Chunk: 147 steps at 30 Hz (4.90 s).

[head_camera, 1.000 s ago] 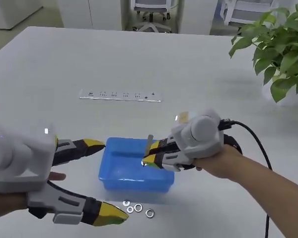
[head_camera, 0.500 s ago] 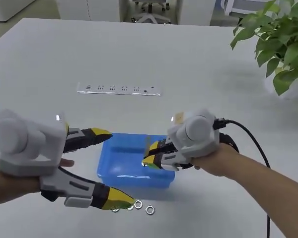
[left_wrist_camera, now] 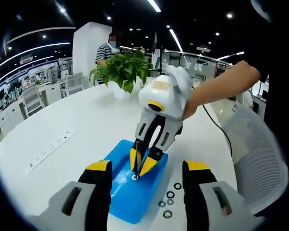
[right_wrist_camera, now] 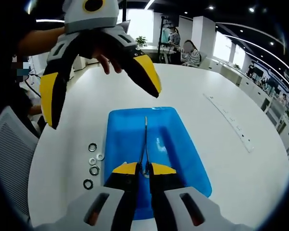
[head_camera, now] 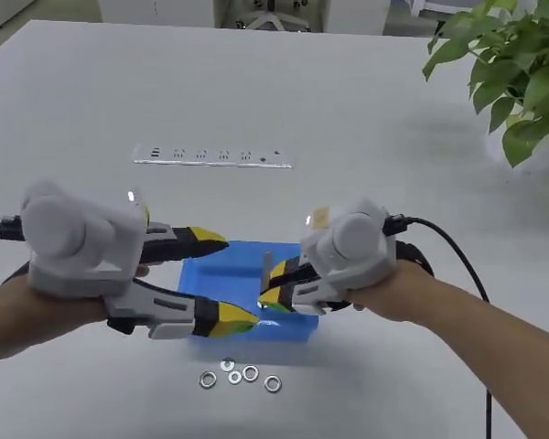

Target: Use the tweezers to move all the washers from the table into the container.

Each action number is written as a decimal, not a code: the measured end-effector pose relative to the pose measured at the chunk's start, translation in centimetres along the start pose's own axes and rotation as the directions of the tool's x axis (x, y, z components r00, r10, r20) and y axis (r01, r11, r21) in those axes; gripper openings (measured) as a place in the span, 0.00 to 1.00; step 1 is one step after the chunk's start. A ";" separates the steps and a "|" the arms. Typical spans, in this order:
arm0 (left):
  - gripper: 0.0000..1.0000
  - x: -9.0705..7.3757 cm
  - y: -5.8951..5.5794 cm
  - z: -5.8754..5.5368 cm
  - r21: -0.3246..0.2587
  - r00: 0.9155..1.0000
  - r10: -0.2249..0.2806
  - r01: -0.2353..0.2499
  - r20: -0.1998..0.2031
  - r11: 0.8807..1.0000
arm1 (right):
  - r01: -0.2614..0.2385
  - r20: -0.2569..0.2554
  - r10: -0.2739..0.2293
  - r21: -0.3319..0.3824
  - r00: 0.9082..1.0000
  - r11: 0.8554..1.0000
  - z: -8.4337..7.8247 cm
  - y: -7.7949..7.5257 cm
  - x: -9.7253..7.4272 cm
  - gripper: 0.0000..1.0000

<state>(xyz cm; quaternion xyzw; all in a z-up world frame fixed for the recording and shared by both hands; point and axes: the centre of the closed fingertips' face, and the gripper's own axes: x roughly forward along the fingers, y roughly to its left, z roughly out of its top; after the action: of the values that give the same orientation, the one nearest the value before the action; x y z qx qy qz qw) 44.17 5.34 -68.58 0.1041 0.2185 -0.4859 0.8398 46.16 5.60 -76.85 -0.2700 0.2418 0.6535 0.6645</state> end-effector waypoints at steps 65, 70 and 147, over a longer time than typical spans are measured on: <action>0.06 3.4 0.3 0.7 0.136 0.999 -0.012 0.018 -0.042 0.991 | 0.069 0.032 -0.067 -0.044 0.997 0.997 1.4 -0.5 -2.8 0.19; 0.06 3.3 0.0 1.1 0.140 0.999 -0.007 0.012 -0.038 0.990 | 0.082 0.030 -0.081 -0.039 0.996 0.996 1.4 -0.2 -3.6 0.22; 0.06 -0.1 -6.7 4.3 0.148 1.000 -0.004 0.007 -0.025 0.989 | 0.208 0.122 -0.233 0.189 0.965 0.960 -1.7 6.3 -12.3 0.74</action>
<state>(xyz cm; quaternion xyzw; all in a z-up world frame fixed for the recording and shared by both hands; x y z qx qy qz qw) 39.49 0.38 -64.48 0.1715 0.1923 -0.5018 0.8257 39.59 -4.61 -70.12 -0.1887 0.2180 0.5692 0.7700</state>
